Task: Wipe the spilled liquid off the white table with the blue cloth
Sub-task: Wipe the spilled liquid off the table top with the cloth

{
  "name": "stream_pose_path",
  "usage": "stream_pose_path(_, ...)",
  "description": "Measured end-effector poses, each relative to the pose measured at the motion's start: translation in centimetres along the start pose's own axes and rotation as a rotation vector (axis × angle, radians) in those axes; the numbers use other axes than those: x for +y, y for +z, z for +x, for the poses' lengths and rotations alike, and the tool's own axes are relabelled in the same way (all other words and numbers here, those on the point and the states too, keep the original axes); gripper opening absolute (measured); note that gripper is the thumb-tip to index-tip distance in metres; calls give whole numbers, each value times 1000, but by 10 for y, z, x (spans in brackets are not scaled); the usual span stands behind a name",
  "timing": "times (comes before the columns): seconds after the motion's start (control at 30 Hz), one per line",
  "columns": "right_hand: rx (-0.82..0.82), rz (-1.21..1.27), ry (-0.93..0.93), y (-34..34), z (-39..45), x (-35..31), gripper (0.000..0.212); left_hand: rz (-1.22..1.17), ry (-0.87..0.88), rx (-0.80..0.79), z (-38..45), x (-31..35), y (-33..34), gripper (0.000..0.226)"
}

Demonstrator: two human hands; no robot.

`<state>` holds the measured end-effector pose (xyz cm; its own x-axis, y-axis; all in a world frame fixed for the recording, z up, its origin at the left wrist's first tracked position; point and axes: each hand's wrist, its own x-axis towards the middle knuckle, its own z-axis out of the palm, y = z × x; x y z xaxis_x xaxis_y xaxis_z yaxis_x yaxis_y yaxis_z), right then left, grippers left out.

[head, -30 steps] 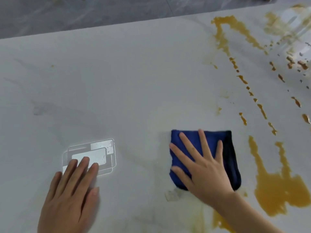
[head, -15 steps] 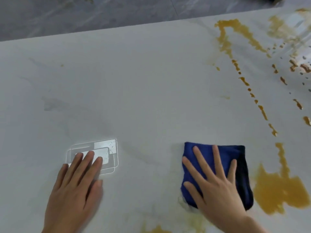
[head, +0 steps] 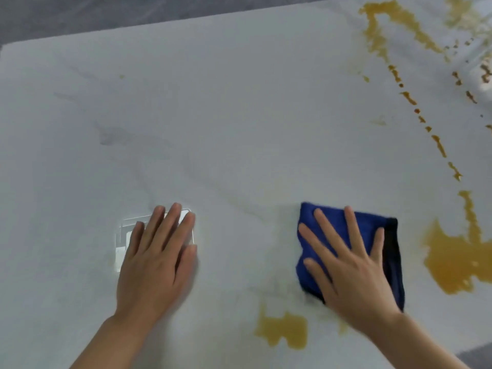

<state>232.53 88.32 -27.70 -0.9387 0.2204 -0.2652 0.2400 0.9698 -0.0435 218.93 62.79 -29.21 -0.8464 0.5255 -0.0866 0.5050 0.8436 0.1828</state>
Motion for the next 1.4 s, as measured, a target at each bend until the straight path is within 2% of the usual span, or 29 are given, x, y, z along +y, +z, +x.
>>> stream_pose_path(0.1,7,-2,-179,12,-33,-47,54,6,4,12,-1,2,1,53)
stream_pose_path(0.2,-15,-8,-280,9,-13,-89,51,21,4,9,-2,-1,3,54)
stream_pose_path(0.37,32,-57,-181,0,35,-96,55,31,16,-8,-2,-1,3,54)
stream_pose_path(0.5,52,-20,1,5,3,-71,55,-1,-12,14,-3,0,4,53)
stream_pose_path(0.57,62,-5,-75,18,-33,-72,53,-1,1,26,-3,1,3,52)
stream_pose_path(0.67,46,-24,-283,36,-75,-99,53,-18,7,23,-3,1,3,52)
stream_pose_path(0.77,29,24,-335,35,-62,-125,57,-17,9,26,-4,-1,4,53)
stream_pose_path(0.87,105,18,-188,17,-13,-126,55,12,31,17,-3,-2,4,53)
stream_pose_path(0.93,91,-4,-63,6,11,-113,55,11,19,12,-3,-1,3,54)
stream_pose_path(1.07,82,-5,73,8,-10,-83,55,-20,-14,18,-3,-1,5,55)
stream_pose_path(1.13,87,38,38,19,-46,-86,55,-19,-3,17,-3,0,4,55)
stream_pose_path(1.23,36,60,-138,32,-84,-115,61,-21,-1,11,-3,1,3,55)
stream_pose_path(1.3,-1,47,-200,33,-82,-132,63,-25,1,12,-4,0,3,56)
stream_pose_path(1.4,65,54,-175,22,-49,-133,57,-17,1,6,-3,0,2,56)
